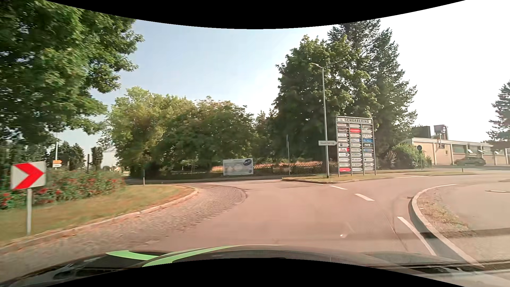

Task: Follow the waypoints while adhering to traffic rules and regulations

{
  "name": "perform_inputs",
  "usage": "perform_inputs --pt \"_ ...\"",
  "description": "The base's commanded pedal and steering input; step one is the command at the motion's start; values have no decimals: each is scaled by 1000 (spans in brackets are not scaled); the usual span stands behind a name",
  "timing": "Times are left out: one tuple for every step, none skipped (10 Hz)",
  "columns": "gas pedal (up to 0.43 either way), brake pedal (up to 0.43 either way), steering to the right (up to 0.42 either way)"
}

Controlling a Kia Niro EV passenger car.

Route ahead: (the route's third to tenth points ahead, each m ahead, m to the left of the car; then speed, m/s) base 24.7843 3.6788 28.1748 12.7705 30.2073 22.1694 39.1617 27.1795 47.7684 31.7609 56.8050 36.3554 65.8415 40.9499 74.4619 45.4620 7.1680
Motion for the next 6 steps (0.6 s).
perform_inputs --pt "39 0 153" --pt "47 0 114" --pt "47 0 86" --pt "47 0 51" --pt "47 0 26" --pt "47 0 0"
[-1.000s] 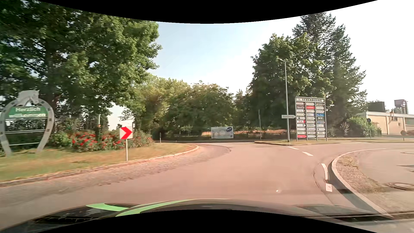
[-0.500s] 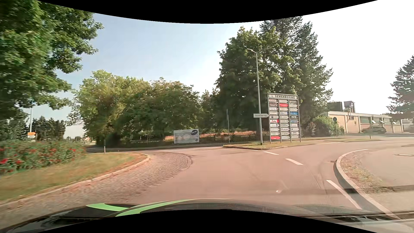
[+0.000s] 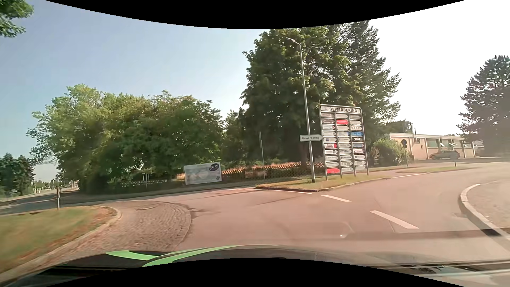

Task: Follow the waypoints while adhering to traffic rules and regulations

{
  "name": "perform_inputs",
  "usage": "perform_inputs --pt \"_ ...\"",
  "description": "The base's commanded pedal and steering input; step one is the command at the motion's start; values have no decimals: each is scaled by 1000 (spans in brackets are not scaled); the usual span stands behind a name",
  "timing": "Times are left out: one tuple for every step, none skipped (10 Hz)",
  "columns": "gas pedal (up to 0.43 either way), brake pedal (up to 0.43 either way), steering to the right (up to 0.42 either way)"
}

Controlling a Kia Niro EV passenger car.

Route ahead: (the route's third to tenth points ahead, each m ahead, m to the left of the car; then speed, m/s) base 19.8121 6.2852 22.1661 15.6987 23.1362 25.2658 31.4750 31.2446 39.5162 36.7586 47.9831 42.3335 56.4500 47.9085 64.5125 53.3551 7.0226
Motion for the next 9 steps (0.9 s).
perform_inputs --pt "47 0 -29" --pt "39 0 -56" --pt "39 0 -91" --pt "39 0 -124" --pt "39 0 -156" --pt "39 0 -177" --pt "39 0 -198" --pt "39 0 -215" --pt "47 0 -231"
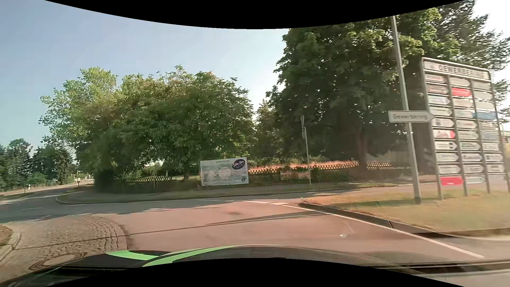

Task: Follow the waypoints while adhering to traffic rules and regulations

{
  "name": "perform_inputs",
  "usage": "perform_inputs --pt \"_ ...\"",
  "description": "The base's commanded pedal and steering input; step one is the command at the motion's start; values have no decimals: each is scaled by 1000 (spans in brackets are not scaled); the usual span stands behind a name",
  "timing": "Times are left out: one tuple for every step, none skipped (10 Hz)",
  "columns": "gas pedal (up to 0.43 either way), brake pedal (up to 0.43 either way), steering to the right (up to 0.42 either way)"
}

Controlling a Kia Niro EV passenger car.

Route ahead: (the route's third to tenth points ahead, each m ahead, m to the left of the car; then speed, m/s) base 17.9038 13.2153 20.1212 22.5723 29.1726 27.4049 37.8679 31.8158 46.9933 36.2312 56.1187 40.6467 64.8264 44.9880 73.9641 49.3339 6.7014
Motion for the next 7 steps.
perform_inputs --pt "47 0 -243" --pt "47 0 -257" --pt "47 0 -263" --pt "47 0 -272" --pt "47 0 -282" --pt "47 0 -298" --pt "47 0 -317"
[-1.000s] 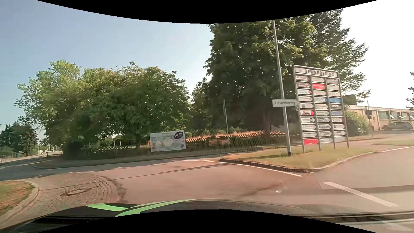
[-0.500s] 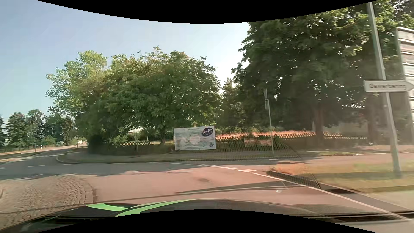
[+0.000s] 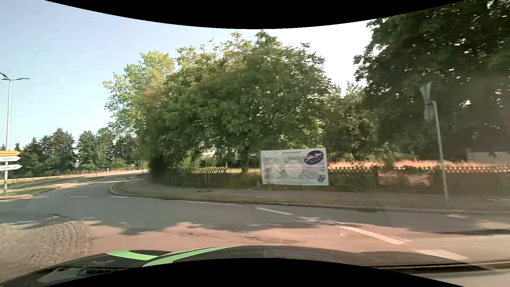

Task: Follow the waypoints while adhering to traffic rules and regulations

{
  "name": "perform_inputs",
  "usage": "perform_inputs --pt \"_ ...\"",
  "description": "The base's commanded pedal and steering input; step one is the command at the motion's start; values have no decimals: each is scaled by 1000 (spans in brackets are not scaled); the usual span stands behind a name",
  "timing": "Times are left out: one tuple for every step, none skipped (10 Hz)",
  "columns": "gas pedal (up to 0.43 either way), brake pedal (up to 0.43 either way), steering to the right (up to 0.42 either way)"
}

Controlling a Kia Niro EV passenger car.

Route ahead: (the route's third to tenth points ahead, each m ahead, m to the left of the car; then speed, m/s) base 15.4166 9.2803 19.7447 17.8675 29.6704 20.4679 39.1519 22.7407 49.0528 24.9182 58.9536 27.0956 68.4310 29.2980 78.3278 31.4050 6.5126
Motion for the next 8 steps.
perform_inputs --pt "47 0 -336" --pt "47 0 -347" --pt "47 0 -351" --pt "47 0 -351" --pt "47 0 -352" --pt "47 0 -353" --pt "47 0 -350" --pt "47 0 -349"
